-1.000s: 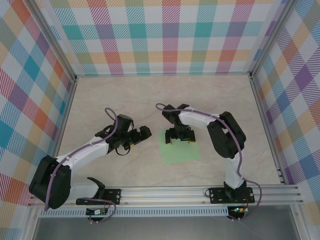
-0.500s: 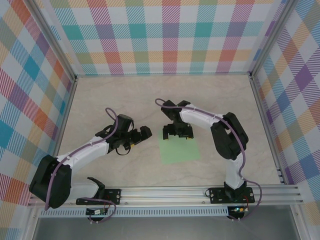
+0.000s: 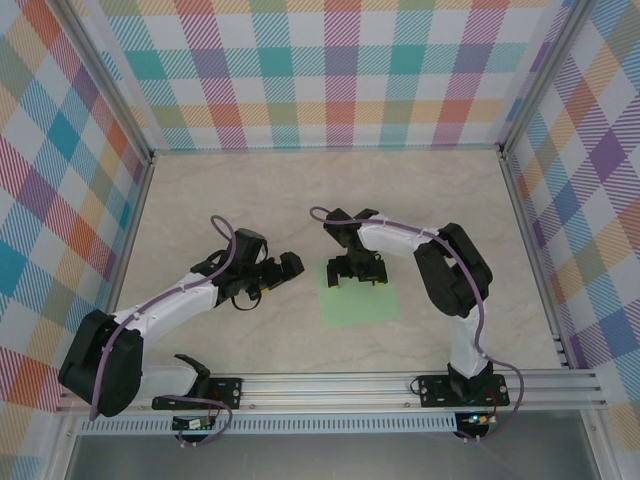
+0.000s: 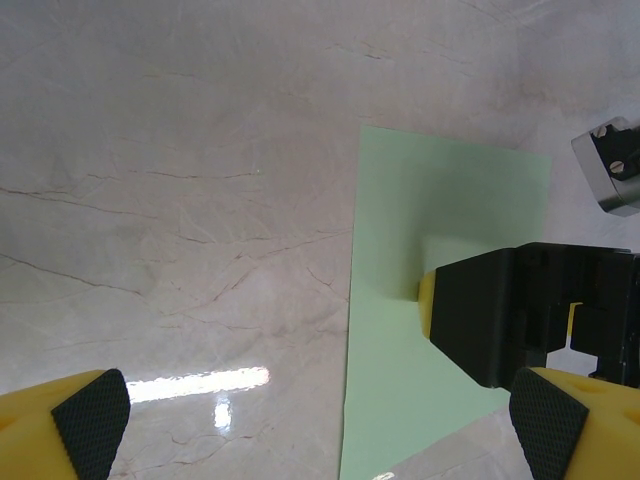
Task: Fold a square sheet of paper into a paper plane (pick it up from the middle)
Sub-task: Fold the square sheet of paper in half at the center of the table.
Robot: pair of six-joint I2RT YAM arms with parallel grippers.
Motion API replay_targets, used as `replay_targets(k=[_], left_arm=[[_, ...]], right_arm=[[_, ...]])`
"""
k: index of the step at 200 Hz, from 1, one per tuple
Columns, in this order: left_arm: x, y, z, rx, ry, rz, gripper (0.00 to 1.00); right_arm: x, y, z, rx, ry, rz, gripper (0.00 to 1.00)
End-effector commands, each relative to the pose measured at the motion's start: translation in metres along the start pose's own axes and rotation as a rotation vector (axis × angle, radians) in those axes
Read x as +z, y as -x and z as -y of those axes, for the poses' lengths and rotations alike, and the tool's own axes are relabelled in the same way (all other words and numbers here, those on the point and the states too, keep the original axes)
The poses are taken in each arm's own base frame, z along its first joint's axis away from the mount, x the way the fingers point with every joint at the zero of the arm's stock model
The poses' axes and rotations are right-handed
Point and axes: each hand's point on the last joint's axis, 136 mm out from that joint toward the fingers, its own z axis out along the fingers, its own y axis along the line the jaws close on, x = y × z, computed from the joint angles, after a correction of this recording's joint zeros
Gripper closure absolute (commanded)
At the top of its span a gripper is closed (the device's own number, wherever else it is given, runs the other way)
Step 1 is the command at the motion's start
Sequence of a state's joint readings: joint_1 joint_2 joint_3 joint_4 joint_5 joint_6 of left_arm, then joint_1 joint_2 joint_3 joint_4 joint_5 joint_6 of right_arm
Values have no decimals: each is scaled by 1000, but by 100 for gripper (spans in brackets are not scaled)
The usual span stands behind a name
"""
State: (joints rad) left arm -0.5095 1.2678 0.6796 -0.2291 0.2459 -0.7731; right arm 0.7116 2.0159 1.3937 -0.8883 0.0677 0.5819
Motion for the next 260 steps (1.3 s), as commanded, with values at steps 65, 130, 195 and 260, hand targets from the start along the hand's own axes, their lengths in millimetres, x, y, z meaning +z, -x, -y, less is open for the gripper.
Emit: replay_targets(k=[65,130,195,260], left_arm=[[-6,-4,9,19,-21,-3,0],[-5,-5,9,24,-16,-12,0],[-4,-5,8,24,-6,-16,0],[-6,-3,9,35,-3,-7,0]], right_arm=[[36,-20,3,-42,-66,-106,0],[41,-25,7,-59,-66,-108,2],[27,-15,3,-85,-63,-71,5],[10,-8,-4,-103,-30,-30,22]])
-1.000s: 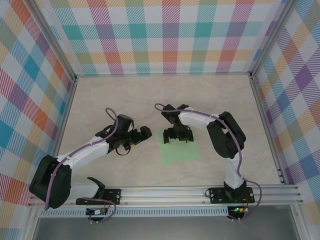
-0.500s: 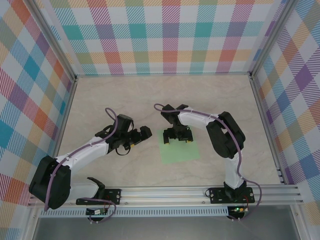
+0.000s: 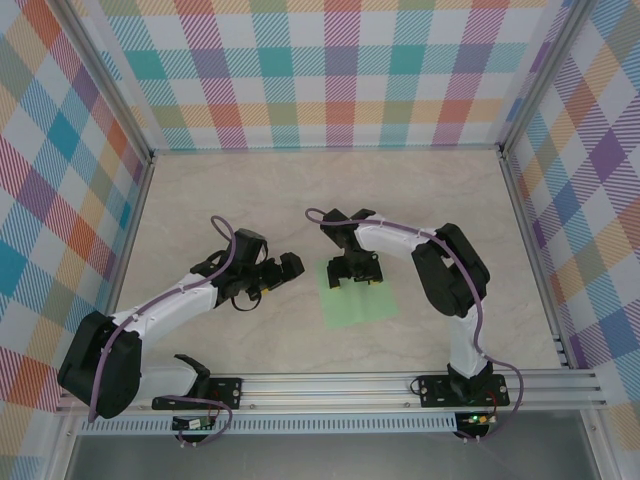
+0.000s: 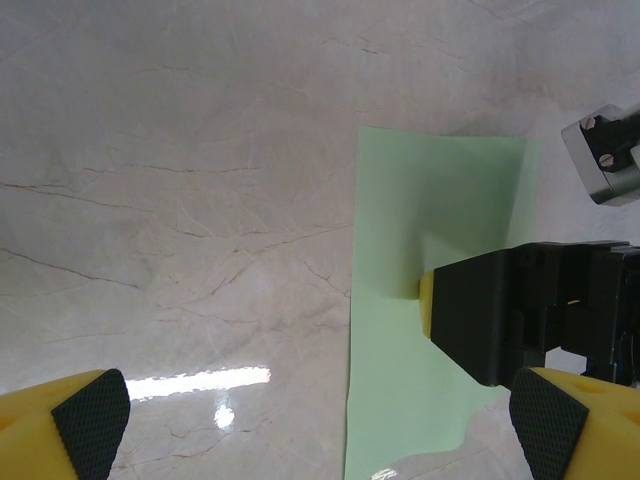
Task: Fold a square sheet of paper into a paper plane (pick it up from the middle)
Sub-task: Fold the square sheet of paper in half at the center of the table.
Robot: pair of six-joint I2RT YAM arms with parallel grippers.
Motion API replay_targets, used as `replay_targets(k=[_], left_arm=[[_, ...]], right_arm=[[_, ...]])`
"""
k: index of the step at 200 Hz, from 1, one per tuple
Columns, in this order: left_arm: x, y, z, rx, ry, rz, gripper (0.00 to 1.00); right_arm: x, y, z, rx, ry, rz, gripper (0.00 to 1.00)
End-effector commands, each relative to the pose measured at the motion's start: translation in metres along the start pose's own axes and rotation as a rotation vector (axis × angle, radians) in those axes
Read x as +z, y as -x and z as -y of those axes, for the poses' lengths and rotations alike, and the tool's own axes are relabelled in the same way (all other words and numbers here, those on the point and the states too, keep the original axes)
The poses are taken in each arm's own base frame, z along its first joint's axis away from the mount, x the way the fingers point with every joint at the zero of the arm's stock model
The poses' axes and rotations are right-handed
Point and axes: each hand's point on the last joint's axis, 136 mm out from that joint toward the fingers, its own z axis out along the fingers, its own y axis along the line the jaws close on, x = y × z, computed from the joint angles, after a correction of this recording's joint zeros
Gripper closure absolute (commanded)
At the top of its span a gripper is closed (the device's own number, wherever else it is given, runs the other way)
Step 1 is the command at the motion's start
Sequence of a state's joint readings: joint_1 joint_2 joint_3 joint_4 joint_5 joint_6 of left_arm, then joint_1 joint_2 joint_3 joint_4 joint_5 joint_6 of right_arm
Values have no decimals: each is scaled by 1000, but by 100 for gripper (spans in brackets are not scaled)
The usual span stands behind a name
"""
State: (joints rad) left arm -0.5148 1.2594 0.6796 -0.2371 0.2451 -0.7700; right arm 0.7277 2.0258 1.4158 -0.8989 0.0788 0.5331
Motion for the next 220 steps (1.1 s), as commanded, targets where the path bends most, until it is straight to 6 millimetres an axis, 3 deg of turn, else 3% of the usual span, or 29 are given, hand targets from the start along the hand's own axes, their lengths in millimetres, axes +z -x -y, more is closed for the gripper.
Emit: replay_targets(k=[1,30,83,105,135,144,163,220], left_arm=[[-4,-1,8,26,-1,-4,0],[-6,-3,2,24,28,-8,0],[-14,0,0,18,38,22,0],[-19,1,1,-12,13,23,0],[-26,6,8,-66,-67,20,0],[-28,13,18,-65,-124,35,0],[-28,17,25,-93,-173,23,0],[-23,17,30,-117,-204,-5,0]], right_arm=[[11,-9,1,-39,-19,-37,23],[-12,-2,3,-49,-22,20,46],[-61,0,-8,-50,117,99,68],[-85,-1,-26,-27,291,107,70],[-122,6,-69,20,708,107,67],[-130,10,-79,35,825,98,66],[-126,16,-87,67,921,48,66],[-73,16,-75,175,936,-64,65]])
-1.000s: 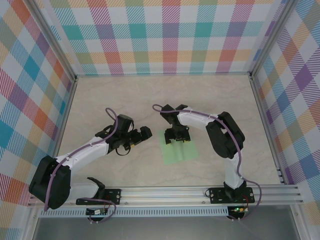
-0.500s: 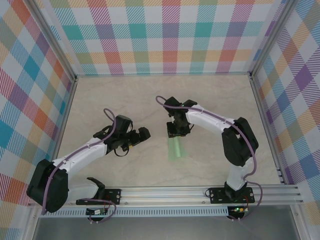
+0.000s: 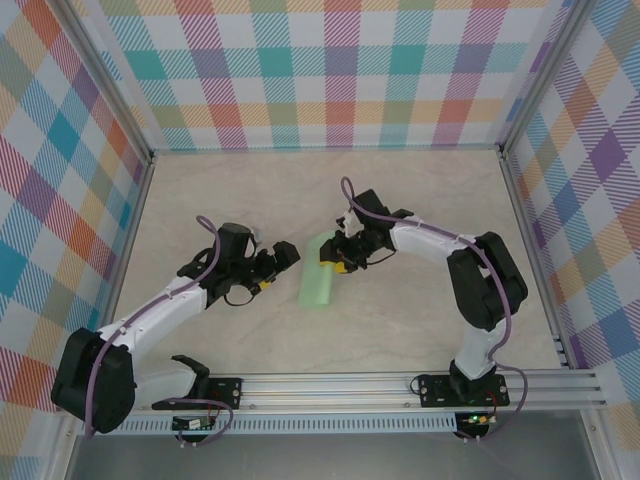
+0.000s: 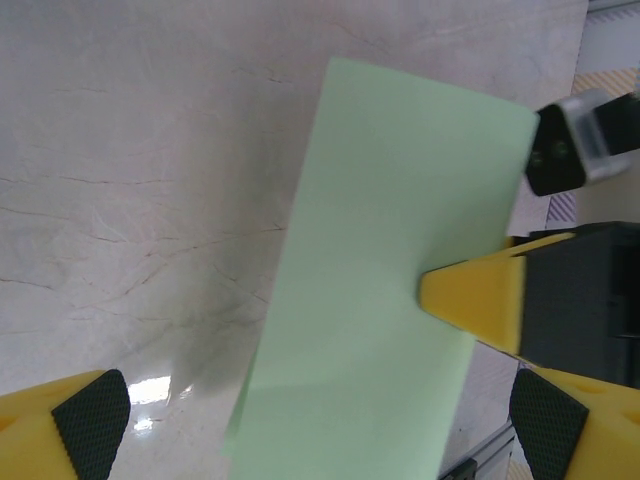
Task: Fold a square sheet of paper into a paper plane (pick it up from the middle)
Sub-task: Fold the square sheet of paper in half at the center of the table.
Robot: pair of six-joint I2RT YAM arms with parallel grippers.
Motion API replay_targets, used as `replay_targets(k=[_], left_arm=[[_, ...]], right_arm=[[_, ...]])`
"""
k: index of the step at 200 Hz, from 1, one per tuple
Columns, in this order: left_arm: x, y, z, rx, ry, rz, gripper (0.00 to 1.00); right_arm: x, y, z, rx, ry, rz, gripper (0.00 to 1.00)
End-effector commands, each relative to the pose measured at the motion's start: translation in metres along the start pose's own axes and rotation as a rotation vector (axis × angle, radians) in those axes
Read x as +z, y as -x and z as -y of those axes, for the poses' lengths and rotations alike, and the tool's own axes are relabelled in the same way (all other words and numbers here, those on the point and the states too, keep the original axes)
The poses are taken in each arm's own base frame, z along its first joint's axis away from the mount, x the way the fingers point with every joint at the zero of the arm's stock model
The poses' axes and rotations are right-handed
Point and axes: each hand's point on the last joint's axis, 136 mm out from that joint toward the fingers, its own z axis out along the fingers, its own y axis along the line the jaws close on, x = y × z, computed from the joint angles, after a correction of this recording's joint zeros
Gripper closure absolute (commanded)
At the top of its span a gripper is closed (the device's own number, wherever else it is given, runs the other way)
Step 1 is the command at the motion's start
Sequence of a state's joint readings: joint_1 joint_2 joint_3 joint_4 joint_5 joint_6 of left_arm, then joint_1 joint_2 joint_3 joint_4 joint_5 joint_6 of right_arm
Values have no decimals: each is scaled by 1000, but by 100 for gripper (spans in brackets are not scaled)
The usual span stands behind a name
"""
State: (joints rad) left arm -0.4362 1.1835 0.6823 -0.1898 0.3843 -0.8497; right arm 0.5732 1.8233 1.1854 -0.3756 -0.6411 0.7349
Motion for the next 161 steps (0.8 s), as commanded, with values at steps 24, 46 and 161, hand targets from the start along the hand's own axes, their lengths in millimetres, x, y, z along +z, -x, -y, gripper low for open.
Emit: replay_targets(k=[24,46,161], left_arm=[[3,-3,-1,-42,-33,-15,0],[5,-6,-7,-61,-29,-19,0],[5,-13,-1,-55,-89,-43,0]], right_arm=[[9,-8,14,72,86,-56,65],[9,-11,27,90,75,-55,65],[7,-20,46,104,76,14,61]])
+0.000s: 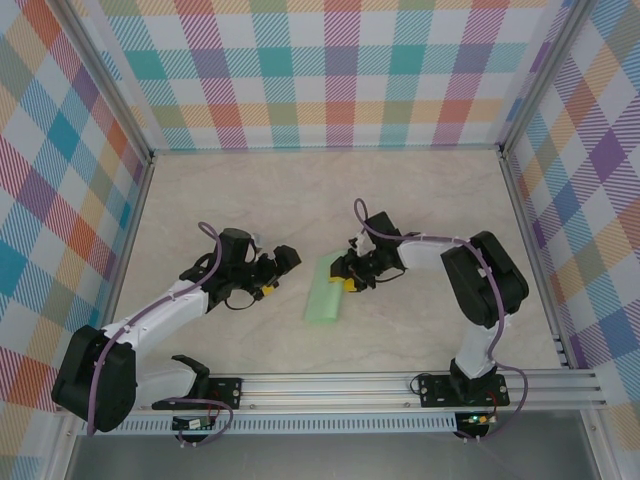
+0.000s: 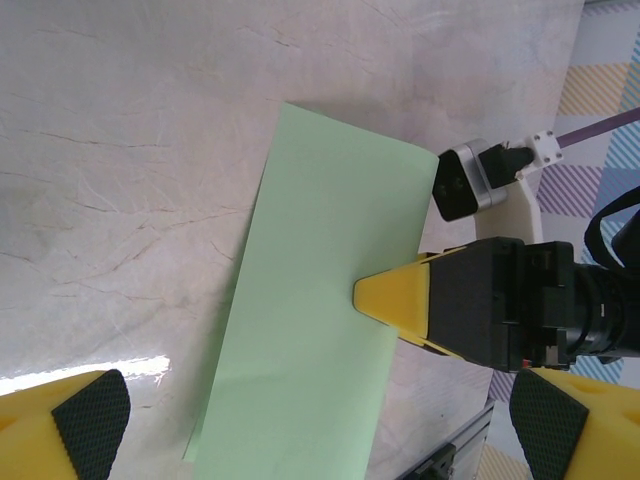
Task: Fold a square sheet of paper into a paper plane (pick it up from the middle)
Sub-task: Fold the square sheet of paper in half at the center of the table.
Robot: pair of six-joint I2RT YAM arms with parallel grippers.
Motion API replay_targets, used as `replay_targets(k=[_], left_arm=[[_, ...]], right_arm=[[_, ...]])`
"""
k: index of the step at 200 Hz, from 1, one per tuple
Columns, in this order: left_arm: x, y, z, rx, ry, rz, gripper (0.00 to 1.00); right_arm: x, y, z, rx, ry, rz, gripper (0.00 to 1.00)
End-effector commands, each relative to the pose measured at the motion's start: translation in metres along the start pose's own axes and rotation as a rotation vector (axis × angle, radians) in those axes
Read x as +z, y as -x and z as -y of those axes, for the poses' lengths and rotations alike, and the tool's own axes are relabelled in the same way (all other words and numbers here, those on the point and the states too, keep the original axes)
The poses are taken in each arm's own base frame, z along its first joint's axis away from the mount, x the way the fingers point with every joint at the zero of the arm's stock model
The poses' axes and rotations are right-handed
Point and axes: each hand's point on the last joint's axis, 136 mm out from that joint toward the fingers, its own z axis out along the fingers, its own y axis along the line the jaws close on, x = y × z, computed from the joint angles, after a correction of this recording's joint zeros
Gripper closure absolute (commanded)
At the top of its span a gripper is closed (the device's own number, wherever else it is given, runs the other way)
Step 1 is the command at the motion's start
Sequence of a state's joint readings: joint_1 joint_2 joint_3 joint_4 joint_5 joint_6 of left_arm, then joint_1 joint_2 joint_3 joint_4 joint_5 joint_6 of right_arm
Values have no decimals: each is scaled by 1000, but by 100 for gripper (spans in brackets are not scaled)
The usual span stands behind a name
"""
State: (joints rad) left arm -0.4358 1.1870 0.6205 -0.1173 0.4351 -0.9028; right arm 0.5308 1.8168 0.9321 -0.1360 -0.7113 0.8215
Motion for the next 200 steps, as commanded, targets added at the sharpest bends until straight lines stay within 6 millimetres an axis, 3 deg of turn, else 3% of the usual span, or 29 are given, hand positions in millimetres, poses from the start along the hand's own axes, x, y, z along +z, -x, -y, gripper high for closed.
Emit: replay_targets(k=[1,76,145,200], left_arm=[[-2,-2,6,-4,-56,-5,0],[-4,-14,-1,-19,-38,-61,0],[1,-15,-2,20,-30,-82,0],[14,-21,0,40,-37,-76,24]], right_arm=[[-8,-1,-6,-13,26,34,62],[-5,-7,5,4,25,80,61],[-2,3,7,-16,-42,79,58],[9,3,15,-27,-63,15,57]])
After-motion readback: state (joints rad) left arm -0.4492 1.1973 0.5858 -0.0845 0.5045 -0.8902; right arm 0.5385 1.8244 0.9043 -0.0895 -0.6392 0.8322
